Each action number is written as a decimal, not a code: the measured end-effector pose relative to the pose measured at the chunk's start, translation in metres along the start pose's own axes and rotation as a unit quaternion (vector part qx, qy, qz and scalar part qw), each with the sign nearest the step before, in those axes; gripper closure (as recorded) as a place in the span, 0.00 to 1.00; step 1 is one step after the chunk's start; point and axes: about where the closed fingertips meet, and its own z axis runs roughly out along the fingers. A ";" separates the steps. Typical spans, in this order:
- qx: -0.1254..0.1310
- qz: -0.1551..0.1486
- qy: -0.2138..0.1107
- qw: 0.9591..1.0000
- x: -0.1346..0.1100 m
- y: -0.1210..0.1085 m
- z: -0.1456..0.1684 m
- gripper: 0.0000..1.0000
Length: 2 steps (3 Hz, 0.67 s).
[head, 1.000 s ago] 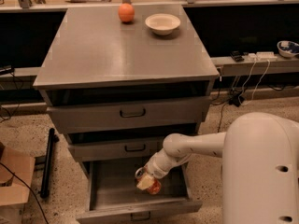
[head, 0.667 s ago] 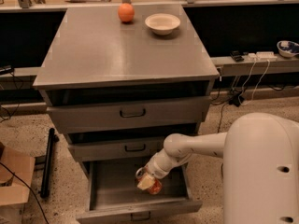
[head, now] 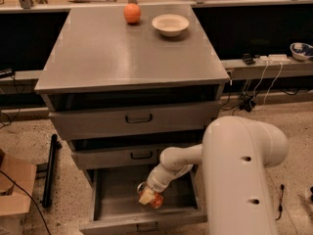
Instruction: Place coke can into bottom drawer
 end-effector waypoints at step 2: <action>0.008 0.007 -0.022 1.000 0.024 -0.034 0.049 1.00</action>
Offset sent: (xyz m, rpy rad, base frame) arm 0.0342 -0.0094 -0.0955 0.0645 -0.0365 -0.0719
